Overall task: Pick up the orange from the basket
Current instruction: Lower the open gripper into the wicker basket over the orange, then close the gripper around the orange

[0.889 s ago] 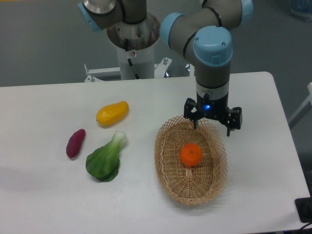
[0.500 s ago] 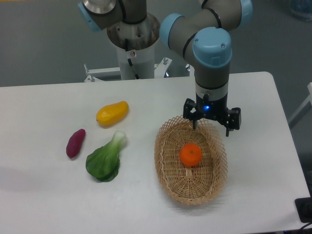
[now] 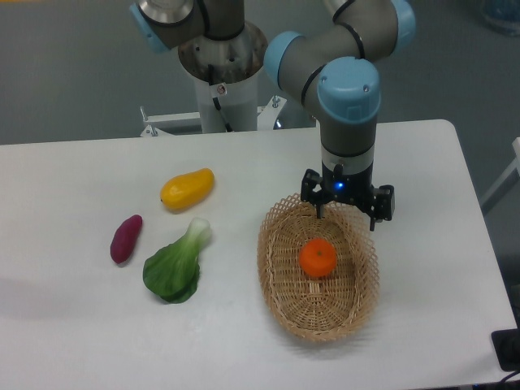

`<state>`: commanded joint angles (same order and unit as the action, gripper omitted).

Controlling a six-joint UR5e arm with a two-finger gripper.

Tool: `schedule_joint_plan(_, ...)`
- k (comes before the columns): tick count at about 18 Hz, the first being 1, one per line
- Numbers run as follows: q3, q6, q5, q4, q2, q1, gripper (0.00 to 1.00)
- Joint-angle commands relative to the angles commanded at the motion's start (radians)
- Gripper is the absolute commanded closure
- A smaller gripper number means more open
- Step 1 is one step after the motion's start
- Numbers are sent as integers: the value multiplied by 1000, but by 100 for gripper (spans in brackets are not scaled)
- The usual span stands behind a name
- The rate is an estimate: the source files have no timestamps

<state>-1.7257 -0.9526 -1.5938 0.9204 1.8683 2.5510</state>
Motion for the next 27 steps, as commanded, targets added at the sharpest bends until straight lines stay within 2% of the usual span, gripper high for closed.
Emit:
schedule_joint_plan(5, -32, 30, -3, -15, 38, -15, 0)
schedule_joint_plan(8, -34, 78, 3, -98, 90, -31, 0)
schedule_joint_plan(18, -78, 106, -2, -106, 129, -48, 0)
schedule_joint_plan(27, -57, 106, -6, -126, 163, -46, 0)
